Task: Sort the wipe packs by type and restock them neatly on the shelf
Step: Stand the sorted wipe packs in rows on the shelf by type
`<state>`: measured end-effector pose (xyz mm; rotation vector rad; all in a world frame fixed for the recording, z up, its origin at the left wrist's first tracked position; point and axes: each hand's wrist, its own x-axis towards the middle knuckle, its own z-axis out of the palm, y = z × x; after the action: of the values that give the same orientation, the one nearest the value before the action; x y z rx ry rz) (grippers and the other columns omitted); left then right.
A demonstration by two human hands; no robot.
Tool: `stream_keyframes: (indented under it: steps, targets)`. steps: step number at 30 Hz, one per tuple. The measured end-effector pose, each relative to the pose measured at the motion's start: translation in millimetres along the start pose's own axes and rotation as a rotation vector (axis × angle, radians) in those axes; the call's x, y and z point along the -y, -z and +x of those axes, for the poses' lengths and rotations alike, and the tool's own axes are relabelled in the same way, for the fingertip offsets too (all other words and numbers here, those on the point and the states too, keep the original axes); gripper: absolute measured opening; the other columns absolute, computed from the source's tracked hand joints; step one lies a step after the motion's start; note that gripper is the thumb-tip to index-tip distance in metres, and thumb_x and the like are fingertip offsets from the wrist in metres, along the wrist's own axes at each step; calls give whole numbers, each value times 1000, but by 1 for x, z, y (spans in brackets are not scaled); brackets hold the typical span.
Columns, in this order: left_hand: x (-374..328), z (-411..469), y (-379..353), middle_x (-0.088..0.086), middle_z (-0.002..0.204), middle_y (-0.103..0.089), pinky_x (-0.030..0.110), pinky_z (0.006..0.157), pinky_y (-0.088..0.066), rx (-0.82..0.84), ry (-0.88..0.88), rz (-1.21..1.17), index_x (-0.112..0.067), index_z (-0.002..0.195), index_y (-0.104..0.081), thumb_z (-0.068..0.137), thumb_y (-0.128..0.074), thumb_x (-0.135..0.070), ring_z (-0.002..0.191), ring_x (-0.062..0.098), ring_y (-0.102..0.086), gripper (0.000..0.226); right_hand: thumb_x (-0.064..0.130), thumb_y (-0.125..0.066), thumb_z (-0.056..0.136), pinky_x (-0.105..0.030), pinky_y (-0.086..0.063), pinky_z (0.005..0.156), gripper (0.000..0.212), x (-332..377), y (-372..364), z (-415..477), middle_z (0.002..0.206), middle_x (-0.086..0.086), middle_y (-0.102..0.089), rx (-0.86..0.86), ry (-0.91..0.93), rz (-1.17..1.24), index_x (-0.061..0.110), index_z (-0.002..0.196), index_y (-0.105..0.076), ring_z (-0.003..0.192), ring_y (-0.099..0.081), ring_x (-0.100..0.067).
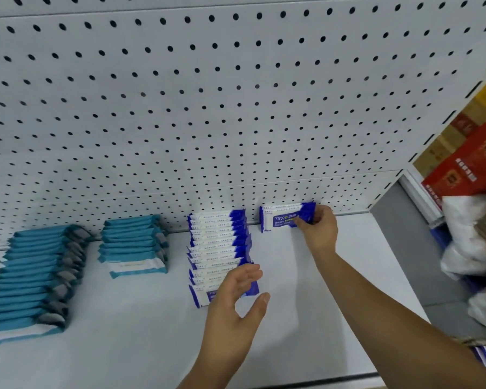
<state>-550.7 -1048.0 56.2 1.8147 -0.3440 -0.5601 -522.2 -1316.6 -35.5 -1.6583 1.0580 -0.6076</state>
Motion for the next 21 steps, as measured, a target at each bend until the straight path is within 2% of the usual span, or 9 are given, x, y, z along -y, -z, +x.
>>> stream_keyframes:
  steps: [4,6,8,10,13,16,18,21]
  targets:
    - [0,-4,2,-25,117,-66,29,103,-49,-9,-17,13,-40,120,-58,86,-76,-17,115,3,-61,45,8,-84,75,-16,-49,70,44,-3,0,-2,100,0,-66,-10,-2,9,16,107,-55,88,-64,-15]
    - [-1,-5,5,-28,117,-65,29,102,-51,-12,-7,27,-41,120,-57,87,-75,-19,114,0,-61,44,14,-85,75,-17,-49,74,54,-4,2,-5,109,-2,-65,-7,-31,25,15,119,-54,96,-64,-18]
    - [0,-7,8,-27,118,-64,28,102,-51,-22,-14,34,-41,124,-57,88,-74,-18,114,0,-61,46,21,-84,77,-23,-47,87,73,-2,9,-13,121,0,-59,-10,-86,47,17,138,-45,110,-58,-17]
    - [-2,-10,11,-23,119,-66,29,104,-50,-30,-29,19,-39,127,-57,89,-72,-15,115,2,-61,48,23,-83,79,-30,-43,99,81,0,24,-32,132,0,-54,-42,-141,98,20,146,-38,122,-52,-15]
    - [-16,-10,15,-24,124,-64,28,108,-45,36,-39,-15,-39,134,-52,91,-70,-16,118,-3,-58,51,17,-79,83,-29,-43,99,68,1,53,-74,137,-1,-54,-25,-138,176,20,142,-45,123,-54,-16]
    - [-21,-4,12,-23,137,-54,27,112,-41,172,-65,-2,-35,144,-45,93,-68,-21,124,-10,-50,58,13,-76,86,-25,-45,95,58,2,81,-121,136,2,-57,108,-103,163,20,138,-52,122,-57,-13]
    - [-17,-8,9,-19,145,-49,28,115,-38,245,-61,-3,-34,146,-42,92,-69,-22,130,-7,-46,62,12,-75,86,-24,-46,95,56,-1,95,-154,137,5,-58,189,-83,149,21,137,-53,125,-56,-12]
    - [-3,-30,1,-18,147,-45,25,114,-31,341,-90,-6,-39,145,-40,90,-72,-23,133,-5,-42,66,13,-74,87,-18,-48,93,56,1,113,-202,136,6,-59,187,-36,148,23,137,-53,126,-55,-10]
